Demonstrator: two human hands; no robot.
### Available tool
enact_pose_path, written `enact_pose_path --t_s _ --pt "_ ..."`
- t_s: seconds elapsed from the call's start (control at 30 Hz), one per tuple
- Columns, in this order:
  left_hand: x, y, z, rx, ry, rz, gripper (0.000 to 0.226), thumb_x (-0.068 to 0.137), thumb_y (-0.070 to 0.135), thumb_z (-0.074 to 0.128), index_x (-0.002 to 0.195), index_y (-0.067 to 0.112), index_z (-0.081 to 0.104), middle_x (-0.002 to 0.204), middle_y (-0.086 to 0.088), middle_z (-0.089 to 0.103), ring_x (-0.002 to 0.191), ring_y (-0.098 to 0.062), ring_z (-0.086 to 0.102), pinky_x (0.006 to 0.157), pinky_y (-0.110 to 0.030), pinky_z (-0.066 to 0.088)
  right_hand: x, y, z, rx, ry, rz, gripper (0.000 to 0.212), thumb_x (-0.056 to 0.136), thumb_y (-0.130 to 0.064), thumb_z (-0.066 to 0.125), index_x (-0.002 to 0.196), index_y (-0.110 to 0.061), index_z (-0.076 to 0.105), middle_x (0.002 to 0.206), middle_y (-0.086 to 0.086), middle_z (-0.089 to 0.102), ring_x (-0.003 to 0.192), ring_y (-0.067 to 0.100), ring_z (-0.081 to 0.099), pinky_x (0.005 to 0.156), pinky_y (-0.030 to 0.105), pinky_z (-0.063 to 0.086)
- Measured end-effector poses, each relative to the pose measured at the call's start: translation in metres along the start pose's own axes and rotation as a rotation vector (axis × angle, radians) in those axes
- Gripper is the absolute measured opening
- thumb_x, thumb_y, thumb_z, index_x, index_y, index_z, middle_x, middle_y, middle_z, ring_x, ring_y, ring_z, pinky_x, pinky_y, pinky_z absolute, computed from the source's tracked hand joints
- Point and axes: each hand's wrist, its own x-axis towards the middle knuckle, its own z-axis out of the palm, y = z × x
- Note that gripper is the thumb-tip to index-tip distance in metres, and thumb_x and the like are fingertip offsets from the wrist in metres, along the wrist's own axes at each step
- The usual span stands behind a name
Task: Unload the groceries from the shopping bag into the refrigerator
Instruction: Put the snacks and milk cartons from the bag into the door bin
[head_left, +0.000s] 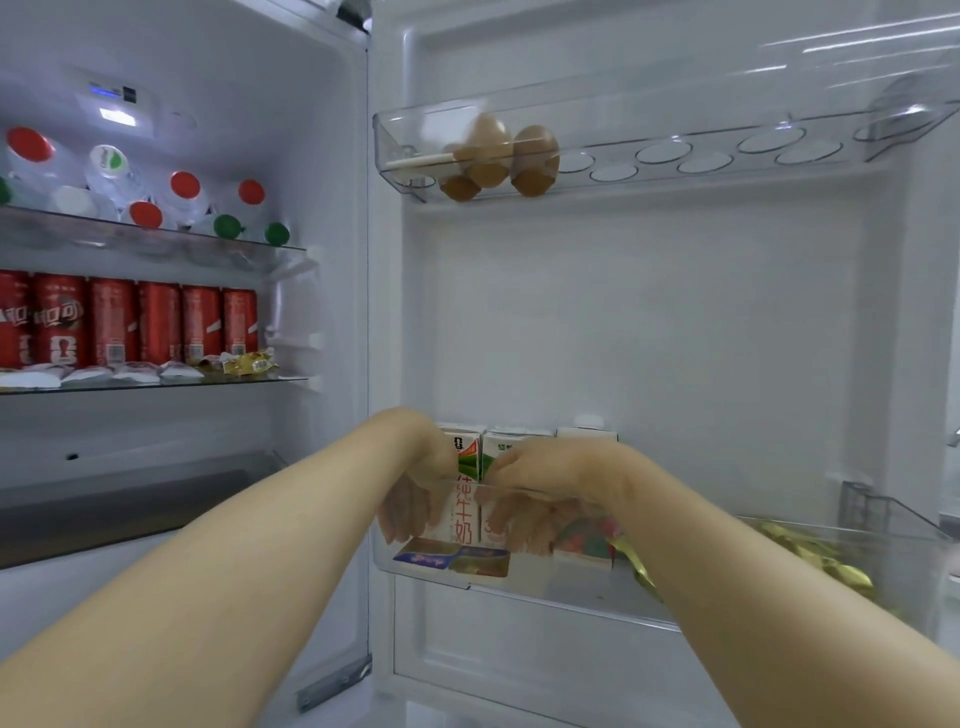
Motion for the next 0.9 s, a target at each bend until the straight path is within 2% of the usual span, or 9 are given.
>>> enact_pose_path --t_s 0.07,0.1,0.2,0.27,0.4,0.47,0.53,0.73,0.9 --pt "-0.005 0.0 -0.003 0.023 0.009 0.023 0.031 0.095 0.011 0.047 0.12 -0.002 0.059 0.115 -0.019 0.065 0.102 -0.029 0.066 0.074 -0.036 0.057 -0.005 -0.003 0.0 0.009 0.074 -0.085 0.024 0.093 -0.023 0.053 0.115 -0.015 0.06 0.105 0.008 0.069 0.09 0.023 0.069 0.078 0.035 0.058" --pt "-0.008 0.0 -0.004 0.03 0.018 0.041 0.03 0.095 0.012 0.048 0.119 -0.001 0.059 0.114 -0.018 0.066 0.101 -0.028 0.066 0.074 -0.036 0.057 -0.008 -0.004 0.0 -0.021 0.123 -0.131 0.023 0.092 -0.022 0.054 0.112 -0.016 0.062 0.105 0.007 0.069 0.091 0.022 0.069 0.082 0.035 0.057" --pt "-0.024 0.0 -0.007 0.067 0.079 0.122 0.026 0.096 0.02 0.049 0.114 0.005 0.061 0.104 -0.012 0.069 0.098 -0.024 0.068 0.076 -0.035 0.057 -0.019 -0.005 0.0 -0.133 0.287 -0.266 0.012 0.087 -0.025 0.059 0.098 -0.022 0.065 0.097 -0.001 0.067 0.084 0.015 0.066 0.078 0.028 0.056" --pt "-0.035 -0.001 -0.009 0.098 0.215 0.215 0.026 0.096 0.026 0.049 0.11 0.008 0.063 0.097 -0.007 0.07 0.094 -0.022 0.068 0.079 -0.034 0.057 -0.031 -0.006 0.0 -0.185 0.392 -0.321 0.007 0.087 -0.028 0.061 0.092 -0.025 0.063 0.098 -0.003 0.066 0.083 0.012 0.065 0.073 0.025 0.054" --pt "-0.056 -0.003 -0.006 0.142 0.58 0.404 0.026 0.095 0.032 0.048 0.102 0.013 0.065 0.091 0.0 0.069 0.084 -0.015 0.065 0.073 -0.029 0.055 -0.061 -0.006 -0.008 -0.297 0.603 -0.367 0.011 0.089 -0.03 0.058 0.097 -0.023 0.062 0.091 -0.01 0.06 0.088 0.01 0.059 0.076 0.024 0.051" --pt "-0.066 0.0 0.002 0.132 0.757 0.492 0.025 0.094 0.035 0.048 0.102 0.018 0.064 0.095 0.003 0.067 0.085 -0.014 0.061 0.076 -0.031 0.052 -0.078 -0.002 -0.012 -0.323 0.687 -0.355 0.013 0.089 -0.03 0.057 0.099 -0.024 0.061 0.092 -0.01 0.06 0.086 0.008 0.058 0.076 0.025 0.05" --pt "-0.075 0.007 0.013 0.083 0.853 0.588 0.025 0.095 0.036 0.045 0.106 0.022 0.062 0.101 0.005 0.065 0.086 -0.012 0.058 0.076 -0.03 0.05 -0.097 0.005 -0.013 -0.359 0.767 -0.317 0.016 0.089 -0.032 0.056 0.102 -0.025 0.061 0.093 -0.011 0.059 0.085 0.008 0.057 0.077 0.027 0.051" --pt "-0.102 0.047 0.055 -0.053 0.926 0.882 0.022 0.095 0.037 0.044 0.103 0.025 0.061 0.096 0.007 0.063 0.086 -0.015 0.059 0.074 -0.034 0.052 -0.162 0.04 -0.007 -0.496 1.025 -0.15 0.021 0.088 -0.036 0.055 0.106 -0.028 0.061 0.093 -0.014 0.057 0.08 0.008 0.051 0.07 0.025 0.044" --pt "-0.121 0.097 0.107 -0.153 0.908 1.119 0.021 0.093 0.039 0.046 0.104 0.027 0.059 0.099 0.007 0.059 0.09 -0.017 0.057 0.073 -0.031 0.048 -0.226 0.087 0.005 -0.536 1.175 0.013 0.016 0.088 -0.029 0.057 0.101 -0.022 0.064 0.086 -0.01 0.054 0.078 0.008 0.052 0.07 0.019 0.042"
